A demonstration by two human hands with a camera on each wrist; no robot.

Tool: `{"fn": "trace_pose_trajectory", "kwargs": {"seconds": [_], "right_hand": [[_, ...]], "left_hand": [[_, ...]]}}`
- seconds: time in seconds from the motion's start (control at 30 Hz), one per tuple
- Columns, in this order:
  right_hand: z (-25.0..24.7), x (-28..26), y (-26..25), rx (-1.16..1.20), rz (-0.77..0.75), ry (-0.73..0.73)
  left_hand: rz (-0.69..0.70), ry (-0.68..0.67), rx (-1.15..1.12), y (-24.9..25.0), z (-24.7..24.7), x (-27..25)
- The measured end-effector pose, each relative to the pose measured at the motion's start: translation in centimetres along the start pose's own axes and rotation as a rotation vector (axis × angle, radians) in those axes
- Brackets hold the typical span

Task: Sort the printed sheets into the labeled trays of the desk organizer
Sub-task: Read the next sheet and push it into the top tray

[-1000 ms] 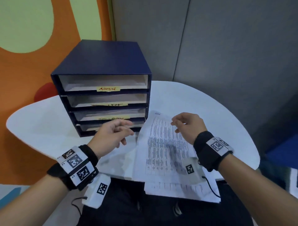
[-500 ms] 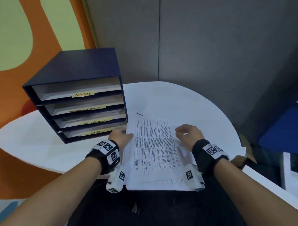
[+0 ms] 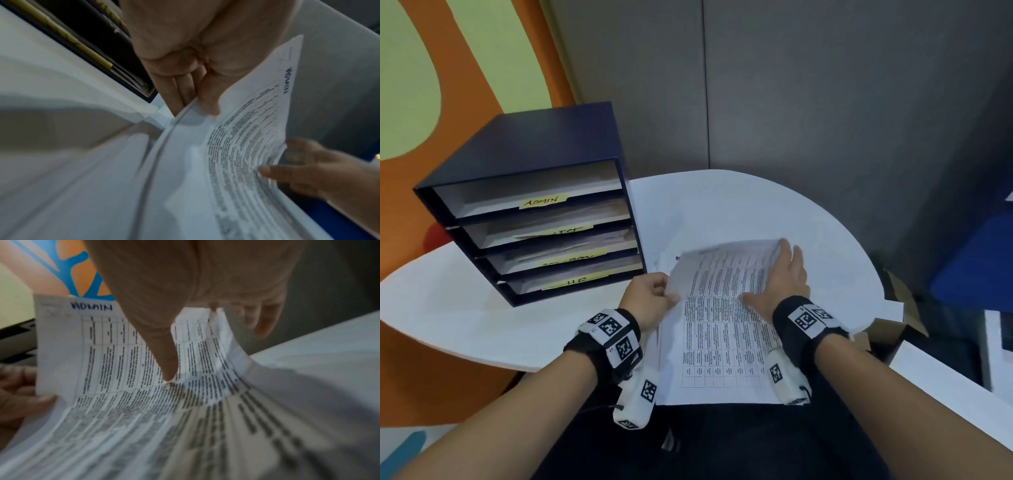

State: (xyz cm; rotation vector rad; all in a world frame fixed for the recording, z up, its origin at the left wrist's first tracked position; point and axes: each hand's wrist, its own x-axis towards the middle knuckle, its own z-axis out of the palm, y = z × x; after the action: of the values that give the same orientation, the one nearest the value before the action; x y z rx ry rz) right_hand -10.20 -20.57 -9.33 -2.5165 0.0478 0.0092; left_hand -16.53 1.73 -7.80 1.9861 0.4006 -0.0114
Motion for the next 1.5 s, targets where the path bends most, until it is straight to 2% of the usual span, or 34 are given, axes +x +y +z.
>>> {"fn": "trace_pose_trajectory", "kwargs": {"seconds": [0.1,0.2,0.3,0.43,0.5,0.67,0.77,0.9,1.0,1.1,1.17,1.27,1.3,1.5], "right_hand": [[-0.9,0.2,0.1,-0.222,-0.280,0.144],[-0.5,0.6,0.7,-0.366,-0.573,0.084],[0.8,0.6,1.1,-0.281,-0.679,0.119],[1.0,0.6,0.5,-0.361,-0.754,0.167],[1.1,0.3,0.3,-0.398,-0.790,0.158],[1.7,0.1,0.0,-0.479,-0.775,0.067],[1.9,0.0,0.0,-0.505,-0.763,0.026],[2.1,-0.3,0.1,-0.513,-0.739,-0.058],[2.3,-0.5,0.2,-0.520,-0.719,-0.094],[2.4,-0.6,0.3,-0.538,-0.701,-0.127],[2.5,-0.7,0.3,-0.561,-0.687,-0.148],[2.9,-0.9,0.4,-0.575,-0.686,-0.145],[3.1,-0.9,0.5,-0.574,-0.696,-0.134],[3.5,-1.2,0.6,-0.567,-0.694,-0.135]], "left_hand": [[0.057,0.000,0.172,-0.4,0.5,0.0],[0.073,-0.012,0.191,-0.6,1.0,-0.1],[0.054,-0.060,0.229,-0.6,0.7,0.7],[0.019,-0.223,0.333,0.0,-0.7,2.4],[0.026,-0.232,0.365,0.9,-1.2,3.2],[0.105,-0.133,0.475,2.8,-0.8,5.5],[0.059,-0.173,0.621,3.3,0.3,6.7],[0.032,-0.150,0.778,3.4,1.2,7.6],[0.086,-0.040,0.827,3.2,0.8,7.7],[0.216,0.115,0.743,3.4,-0.1,6.6],[0.260,0.050,0.673,3.4,-0.6,5.5],[0.247,-0.244,0.650,2.6,-0.9,3.5],[0.238,-0.306,0.639,2.1,-1.0,3.1],[0.203,-0.387,0.600,0.9,-0.6,3.3]]}}
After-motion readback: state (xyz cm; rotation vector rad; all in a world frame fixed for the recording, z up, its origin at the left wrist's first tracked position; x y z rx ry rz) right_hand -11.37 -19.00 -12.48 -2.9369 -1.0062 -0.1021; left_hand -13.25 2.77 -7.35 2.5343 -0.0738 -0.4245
